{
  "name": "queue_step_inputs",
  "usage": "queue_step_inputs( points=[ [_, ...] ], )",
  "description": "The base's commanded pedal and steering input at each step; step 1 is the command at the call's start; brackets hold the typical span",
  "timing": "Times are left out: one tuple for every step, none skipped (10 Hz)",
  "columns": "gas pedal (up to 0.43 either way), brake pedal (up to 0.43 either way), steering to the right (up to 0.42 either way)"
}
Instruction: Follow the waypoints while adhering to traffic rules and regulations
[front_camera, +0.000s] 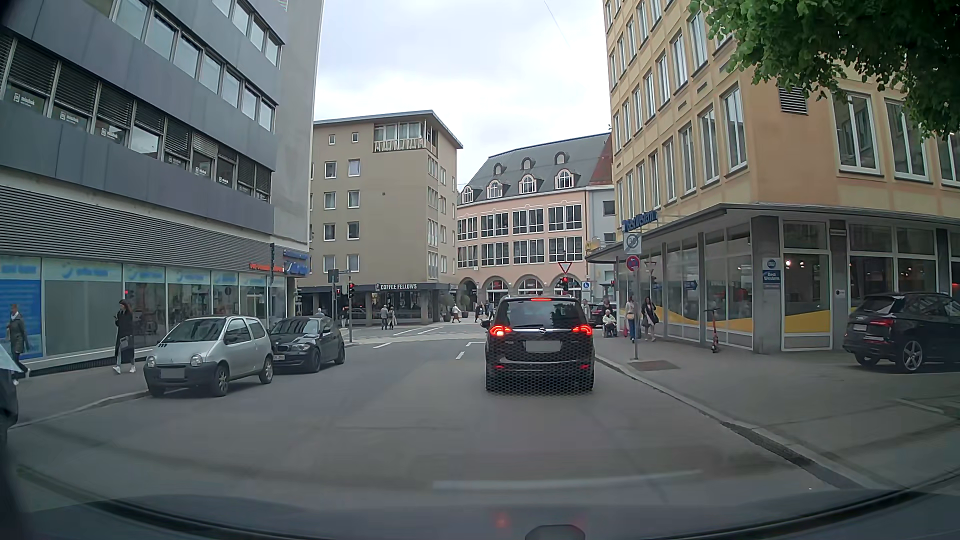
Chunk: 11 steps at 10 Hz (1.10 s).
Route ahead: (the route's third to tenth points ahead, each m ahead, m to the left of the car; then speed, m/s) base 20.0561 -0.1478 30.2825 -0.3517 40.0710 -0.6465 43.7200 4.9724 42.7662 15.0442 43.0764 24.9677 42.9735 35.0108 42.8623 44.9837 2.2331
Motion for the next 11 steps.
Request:
queue_step_inputs(
  points=[
    [0.000,0.152,-0.008],
    [0.000,0.152,-0.008],
    [0.000,0.159,-0.008],
    [0.000,0.159,-0.008],
    [0.000,0.159,-0.008],
    [0.000,0.159,-0.008],
    [0.000,0.159,-0.009],
    [0.000,0.159,-0.010],
    [0.000,0.152,-0.010],
    [0.000,0.152,-0.010],
    [0.000,0.152,-0.010]
  ],
)
